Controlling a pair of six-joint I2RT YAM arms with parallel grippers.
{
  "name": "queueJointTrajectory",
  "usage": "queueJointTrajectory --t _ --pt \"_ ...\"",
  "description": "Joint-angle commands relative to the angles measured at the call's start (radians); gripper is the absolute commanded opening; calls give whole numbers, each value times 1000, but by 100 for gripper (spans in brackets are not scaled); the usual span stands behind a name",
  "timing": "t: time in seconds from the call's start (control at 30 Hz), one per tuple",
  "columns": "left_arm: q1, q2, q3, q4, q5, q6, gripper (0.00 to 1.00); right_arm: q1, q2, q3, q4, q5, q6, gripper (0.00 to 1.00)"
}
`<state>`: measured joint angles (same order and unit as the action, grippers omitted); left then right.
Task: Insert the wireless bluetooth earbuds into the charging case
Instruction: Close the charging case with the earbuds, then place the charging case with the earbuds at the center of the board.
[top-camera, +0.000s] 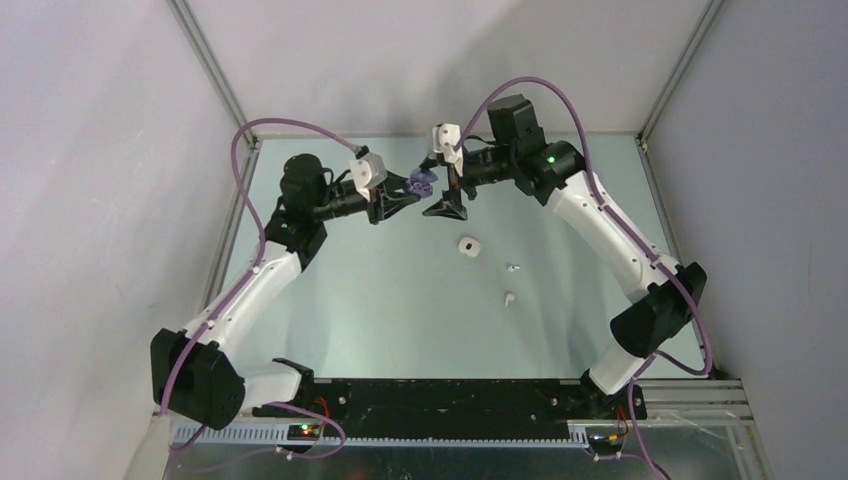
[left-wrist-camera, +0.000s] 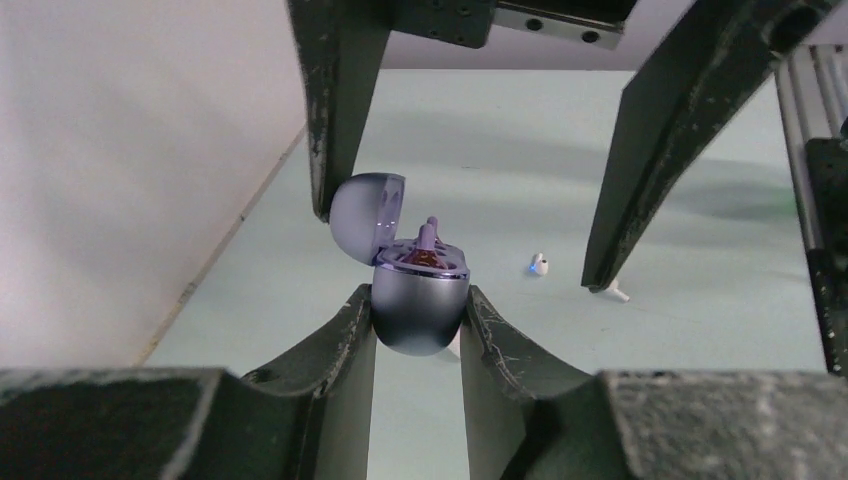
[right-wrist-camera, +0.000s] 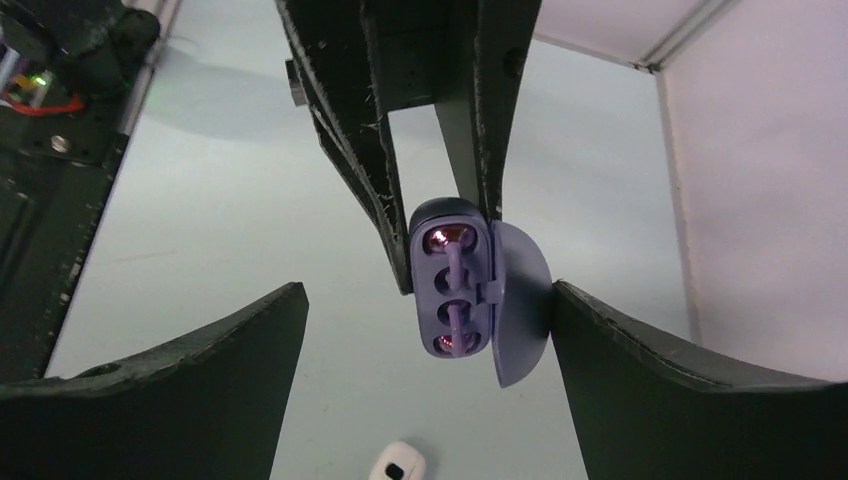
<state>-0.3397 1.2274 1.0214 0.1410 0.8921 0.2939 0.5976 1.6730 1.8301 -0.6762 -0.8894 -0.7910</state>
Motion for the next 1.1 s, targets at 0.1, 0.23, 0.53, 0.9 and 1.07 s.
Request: queueJointTrajectory --t 0.1,0.23,0.53,0.9,1.07 --pt "21 52 45 238 -129 -339 0 54 -162 -137 72 176 -57 93" --pt "26 68 40 247 -146 -407 0 61 -233 -216 131 275 -31 94" --pt "53 166 16 85 -175 -491 2 -65 -315 -352 93 371 236 95" --pt "104 608 225 -377 -33 -534 2 -325 -347 -530 -102 335 502 99" --pt "115 712 271 -494 -79 -556 5 -352 -351 -613 -41 418 564 99"
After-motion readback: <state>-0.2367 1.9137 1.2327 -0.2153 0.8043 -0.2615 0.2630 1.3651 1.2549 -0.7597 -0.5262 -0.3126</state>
